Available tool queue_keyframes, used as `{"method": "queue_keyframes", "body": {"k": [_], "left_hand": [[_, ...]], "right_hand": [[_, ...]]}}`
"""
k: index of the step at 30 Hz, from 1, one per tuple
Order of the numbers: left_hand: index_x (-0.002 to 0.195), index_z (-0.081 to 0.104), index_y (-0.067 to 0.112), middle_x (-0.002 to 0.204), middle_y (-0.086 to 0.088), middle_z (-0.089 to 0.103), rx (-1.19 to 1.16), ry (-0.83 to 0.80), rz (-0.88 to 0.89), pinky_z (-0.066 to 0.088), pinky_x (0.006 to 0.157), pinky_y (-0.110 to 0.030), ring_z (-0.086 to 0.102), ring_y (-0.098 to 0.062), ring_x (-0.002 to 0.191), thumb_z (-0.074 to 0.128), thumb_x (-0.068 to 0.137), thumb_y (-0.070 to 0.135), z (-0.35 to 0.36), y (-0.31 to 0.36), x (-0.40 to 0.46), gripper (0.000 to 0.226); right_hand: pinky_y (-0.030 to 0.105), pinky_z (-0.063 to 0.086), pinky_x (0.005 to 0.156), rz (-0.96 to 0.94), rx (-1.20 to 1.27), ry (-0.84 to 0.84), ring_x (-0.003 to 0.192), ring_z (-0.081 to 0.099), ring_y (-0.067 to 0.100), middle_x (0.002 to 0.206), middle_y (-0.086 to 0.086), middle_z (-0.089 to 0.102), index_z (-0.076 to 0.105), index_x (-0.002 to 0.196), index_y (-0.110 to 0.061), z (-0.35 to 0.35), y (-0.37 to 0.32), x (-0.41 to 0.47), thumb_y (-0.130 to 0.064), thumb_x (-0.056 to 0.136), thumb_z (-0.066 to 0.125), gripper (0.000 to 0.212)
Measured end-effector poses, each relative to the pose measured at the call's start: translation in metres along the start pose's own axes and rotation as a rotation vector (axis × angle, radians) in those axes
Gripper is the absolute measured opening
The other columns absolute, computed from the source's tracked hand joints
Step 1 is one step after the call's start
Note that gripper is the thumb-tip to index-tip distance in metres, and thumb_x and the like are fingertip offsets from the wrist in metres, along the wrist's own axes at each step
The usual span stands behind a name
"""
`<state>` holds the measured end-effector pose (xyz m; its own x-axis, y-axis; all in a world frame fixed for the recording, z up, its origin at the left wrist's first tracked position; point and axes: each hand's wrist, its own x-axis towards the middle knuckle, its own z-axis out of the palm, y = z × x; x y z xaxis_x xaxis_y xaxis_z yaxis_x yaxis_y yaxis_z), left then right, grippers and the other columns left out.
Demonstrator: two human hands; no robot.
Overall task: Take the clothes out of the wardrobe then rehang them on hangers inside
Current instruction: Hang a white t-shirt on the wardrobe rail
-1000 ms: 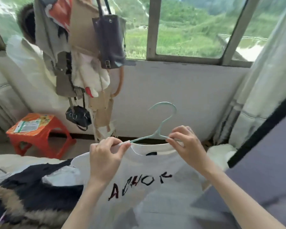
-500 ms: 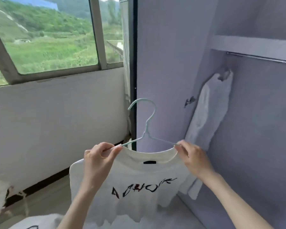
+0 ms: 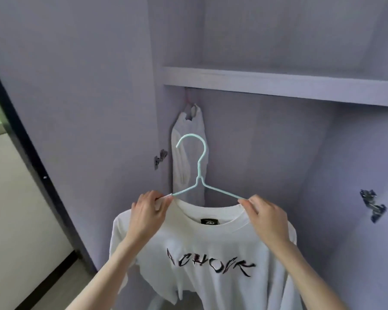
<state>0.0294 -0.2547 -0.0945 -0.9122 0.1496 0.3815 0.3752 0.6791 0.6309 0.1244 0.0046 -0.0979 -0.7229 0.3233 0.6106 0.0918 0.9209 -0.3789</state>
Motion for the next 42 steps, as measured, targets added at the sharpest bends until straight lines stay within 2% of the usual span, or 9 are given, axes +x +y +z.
{"method": "queue_keyframes", "body": {"k": [3, 7, 10, 14, 19, 24, 28, 33, 42], "left_hand": [[0.084, 0.061, 0.010, 0.087, -0.003, 0.061, 0.011, -0.032, 0.076, 0.027, 0.070, -0.033, 0.051, -0.027, 0.087, 0.054, 0.090, 0.039, 0.029, 0.025, 0.033, 0.030], [0.102, 0.064, 0.009, 0.101, -0.009, 0.062, -0.030, -0.165, 0.136, 0.041, 0.082, -0.036, 0.055, -0.031, 0.099, 0.054, 0.092, 0.028, 0.077, 0.044, 0.069, 0.023], [0.125, 0.053, 0.013, 0.124, -0.006, 0.055, 0.000, -0.319, 0.159, 0.037, 0.090, -0.028, 0.052, -0.027, 0.114, 0.048, 0.095, 0.022, 0.112, 0.049, 0.092, 0.031], [0.137, 0.041, 0.015, 0.139, -0.003, 0.044, 0.040, -0.418, 0.207, 0.031, 0.100, -0.024, 0.043, -0.020, 0.126, 0.045, 0.097, 0.023, 0.146, 0.068, 0.127, 0.041], [0.138, 0.038, 0.010, 0.144, -0.010, 0.036, 0.051, -0.256, 0.393, 0.026, 0.109, -0.029, 0.031, -0.025, 0.136, 0.048, 0.095, 0.012, 0.156, 0.099, 0.172, 0.044], [0.135, 0.043, 0.003, 0.148, -0.022, 0.028, 0.149, 0.057, 0.621, 0.035, 0.107, -0.049, 0.028, -0.035, 0.137, 0.045, 0.094, 0.010, 0.132, 0.127, 0.224, 0.041], [0.140, 0.035, 0.007, 0.149, -0.020, 0.026, 0.224, 0.267, 0.726, 0.025, 0.111, -0.049, 0.019, -0.035, 0.140, 0.038, 0.095, 0.017, 0.102, 0.153, 0.281, 0.046], [0.148, 0.018, 0.021, 0.154, -0.016, 0.013, 0.308, 0.244, 0.689, 0.006, 0.114, -0.049, 0.005, -0.034, 0.142, 0.037, 0.098, 0.027, 0.091, 0.161, 0.339, 0.054], [0.139, 0.035, 0.024, 0.135, -0.017, 0.043, 0.282, 0.440, 0.811, 0.013, 0.113, -0.053, 0.030, -0.034, 0.131, 0.039, 0.096, 0.035, 0.098, 0.155, 0.370, 0.045]], "right_hand": [[0.026, 0.029, 0.047, 0.125, -0.058, -0.006, 0.049, 0.056, 0.034, 0.049, 0.006, 0.057, 0.054, 0.063, -0.010, -0.011, 0.023, 0.012, -0.034, 0.084, 0.067, 0.034], [0.032, 0.029, 0.053, 0.290, -0.098, -0.028, 0.066, 0.057, 0.039, 0.061, 0.011, 0.062, 0.047, 0.066, -0.015, -0.013, 0.054, 0.030, -0.046, 0.088, 0.055, 0.039], [0.032, 0.028, 0.054, 0.356, -0.121, -0.027, 0.070, 0.057, 0.039, 0.064, 0.010, 0.064, 0.042, 0.066, -0.017, -0.003, 0.078, 0.045, -0.049, 0.088, 0.053, 0.040], [0.031, 0.032, 0.058, 0.493, -0.162, -0.150, 0.073, 0.054, 0.033, 0.071, 0.004, 0.064, 0.053, 0.070, -0.014, 0.010, 0.108, 0.081, -0.053, 0.090, 0.047, 0.045], [0.028, 0.033, 0.058, 0.717, 0.059, -0.320, 0.068, 0.050, 0.026, 0.060, -0.001, 0.050, 0.037, 0.058, -0.012, 0.030, 0.129, 0.129, -0.051, 0.089, 0.048, 0.051], [0.030, 0.034, 0.066, 0.684, 0.215, -0.385, 0.071, 0.048, 0.022, 0.071, -0.002, 0.049, 0.046, 0.074, -0.017, 0.049, 0.125, 0.174, -0.029, 0.096, 0.035, 0.027], [0.031, 0.027, 0.055, 0.638, 0.428, -0.312, 0.059, 0.035, 0.016, 0.067, 0.000, 0.037, 0.029, 0.067, -0.015, 0.074, 0.120, 0.209, -0.008, 0.094, 0.032, 0.028], [0.029, 0.032, 0.065, 0.616, 0.533, -0.157, 0.064, 0.039, 0.017, 0.068, -0.002, 0.039, 0.033, 0.066, -0.017, 0.104, 0.104, 0.260, -0.003, 0.094, 0.033, 0.031], [0.030, 0.035, 0.068, 0.718, 0.633, -0.019, 0.075, 0.044, 0.022, 0.070, -0.001, 0.043, 0.040, 0.074, -0.013, 0.149, 0.097, 0.334, -0.006, 0.094, 0.030, 0.023]]}}
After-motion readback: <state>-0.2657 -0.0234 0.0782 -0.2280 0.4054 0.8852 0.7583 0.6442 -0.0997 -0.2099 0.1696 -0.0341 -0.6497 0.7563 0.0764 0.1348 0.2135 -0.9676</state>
